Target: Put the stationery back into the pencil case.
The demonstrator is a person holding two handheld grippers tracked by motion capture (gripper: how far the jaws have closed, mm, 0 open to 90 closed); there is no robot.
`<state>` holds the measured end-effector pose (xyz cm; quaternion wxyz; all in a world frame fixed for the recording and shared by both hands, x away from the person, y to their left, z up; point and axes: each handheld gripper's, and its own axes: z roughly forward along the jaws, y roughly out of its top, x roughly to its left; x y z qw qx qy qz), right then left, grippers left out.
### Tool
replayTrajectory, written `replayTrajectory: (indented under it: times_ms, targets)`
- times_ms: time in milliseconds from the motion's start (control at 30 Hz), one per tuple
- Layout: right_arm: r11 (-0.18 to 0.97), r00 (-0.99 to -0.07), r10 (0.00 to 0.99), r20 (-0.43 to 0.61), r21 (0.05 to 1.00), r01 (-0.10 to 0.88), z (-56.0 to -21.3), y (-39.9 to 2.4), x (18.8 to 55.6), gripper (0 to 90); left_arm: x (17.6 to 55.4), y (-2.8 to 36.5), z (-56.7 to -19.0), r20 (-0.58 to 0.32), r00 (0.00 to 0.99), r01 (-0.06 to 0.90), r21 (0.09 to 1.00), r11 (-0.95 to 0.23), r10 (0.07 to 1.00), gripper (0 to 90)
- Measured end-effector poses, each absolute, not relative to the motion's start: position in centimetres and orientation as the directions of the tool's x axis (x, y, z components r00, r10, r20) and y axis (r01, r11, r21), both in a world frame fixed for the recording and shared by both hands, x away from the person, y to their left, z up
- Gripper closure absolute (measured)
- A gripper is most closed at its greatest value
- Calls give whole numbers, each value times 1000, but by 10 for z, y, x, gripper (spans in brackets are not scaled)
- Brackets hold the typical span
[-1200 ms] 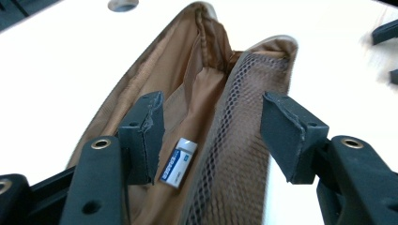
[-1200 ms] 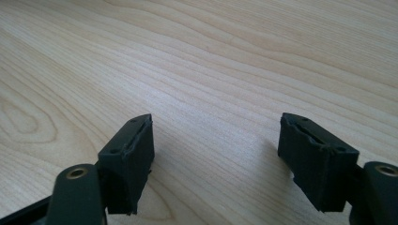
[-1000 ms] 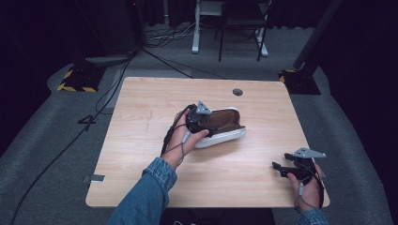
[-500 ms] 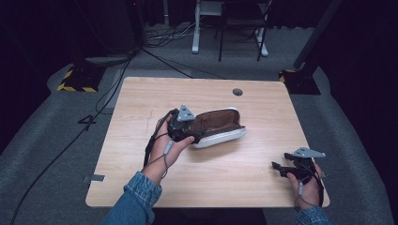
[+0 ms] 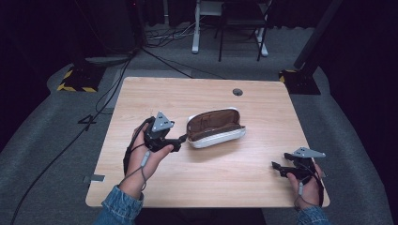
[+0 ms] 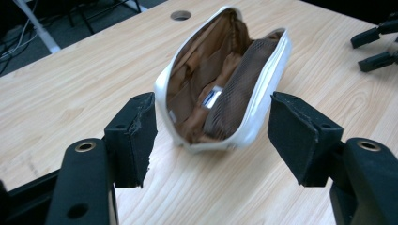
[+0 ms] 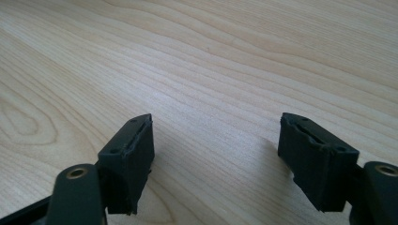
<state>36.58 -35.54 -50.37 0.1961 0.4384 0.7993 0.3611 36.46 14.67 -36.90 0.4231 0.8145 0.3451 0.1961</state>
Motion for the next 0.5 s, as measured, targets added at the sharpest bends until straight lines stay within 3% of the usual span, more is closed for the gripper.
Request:
replayTrajectory:
  times_ms: [500]
  targets:
    - [357,-540,842,2,749,559,-504,-356,366,280,343,199,-399,-41,642,475,805,-355,766,203]
